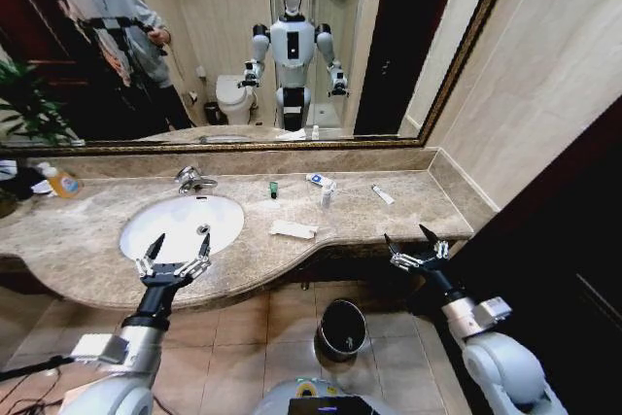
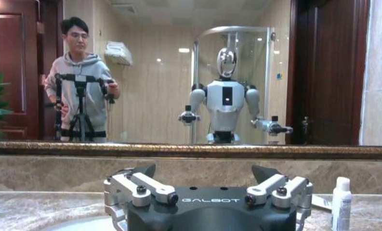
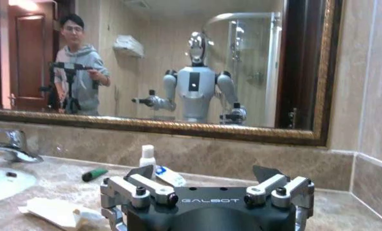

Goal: Pick up the trash from the sink and place it in the trash bin.

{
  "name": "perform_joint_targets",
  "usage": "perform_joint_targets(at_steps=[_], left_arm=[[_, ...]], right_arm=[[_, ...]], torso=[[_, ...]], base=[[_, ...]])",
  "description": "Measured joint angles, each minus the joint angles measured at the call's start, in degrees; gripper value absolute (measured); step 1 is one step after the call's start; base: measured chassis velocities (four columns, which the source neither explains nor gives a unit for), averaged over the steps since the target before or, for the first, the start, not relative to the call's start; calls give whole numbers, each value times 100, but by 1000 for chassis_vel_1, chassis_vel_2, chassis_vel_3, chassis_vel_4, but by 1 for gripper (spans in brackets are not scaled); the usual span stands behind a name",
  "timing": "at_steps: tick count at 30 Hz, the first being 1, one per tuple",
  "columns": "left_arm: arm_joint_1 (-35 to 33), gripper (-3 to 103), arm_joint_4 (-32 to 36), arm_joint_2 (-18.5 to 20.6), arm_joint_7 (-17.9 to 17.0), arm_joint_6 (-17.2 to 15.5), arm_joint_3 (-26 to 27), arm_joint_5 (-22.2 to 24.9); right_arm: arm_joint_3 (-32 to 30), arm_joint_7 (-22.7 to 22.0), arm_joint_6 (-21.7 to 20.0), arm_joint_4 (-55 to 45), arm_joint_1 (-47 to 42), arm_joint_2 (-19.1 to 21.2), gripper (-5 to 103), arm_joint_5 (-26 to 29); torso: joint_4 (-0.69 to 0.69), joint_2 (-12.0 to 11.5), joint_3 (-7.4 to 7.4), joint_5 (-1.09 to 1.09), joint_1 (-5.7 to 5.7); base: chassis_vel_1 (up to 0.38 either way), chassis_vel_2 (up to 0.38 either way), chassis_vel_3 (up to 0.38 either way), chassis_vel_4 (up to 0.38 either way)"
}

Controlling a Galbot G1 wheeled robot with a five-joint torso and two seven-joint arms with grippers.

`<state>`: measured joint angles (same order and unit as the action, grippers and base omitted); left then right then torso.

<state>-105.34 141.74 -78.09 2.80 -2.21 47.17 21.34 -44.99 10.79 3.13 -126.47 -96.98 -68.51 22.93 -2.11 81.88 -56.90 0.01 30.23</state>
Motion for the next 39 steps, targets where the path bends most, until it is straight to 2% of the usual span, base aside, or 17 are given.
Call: perform_joint_targets(at_steps=[19,24,28,39], left_arm=[[0,100,0,0,0,0,0,0],[0,100,0,0,0,0,0,0],[0,100,0,0,0,0,0,0],[0,100,0,0,0,0,0,0]], right_arm=[[150,-70,-118,-192,1,-37,100,-110],[151,-96,111,6,-97,-63,100,-165],[168,-414,292,177,40,-64,100,-308],[235,-594,-38,264,307,96,100,-82]], torso=[[0,0,0,-1,0],[1,0,0,-1,0],[1,0,0,0,0],[1,0,0,-1,0]], base=[[0,0,0,0],[0,0,0,0],[0,0,0,0],[0,0,0,0]])
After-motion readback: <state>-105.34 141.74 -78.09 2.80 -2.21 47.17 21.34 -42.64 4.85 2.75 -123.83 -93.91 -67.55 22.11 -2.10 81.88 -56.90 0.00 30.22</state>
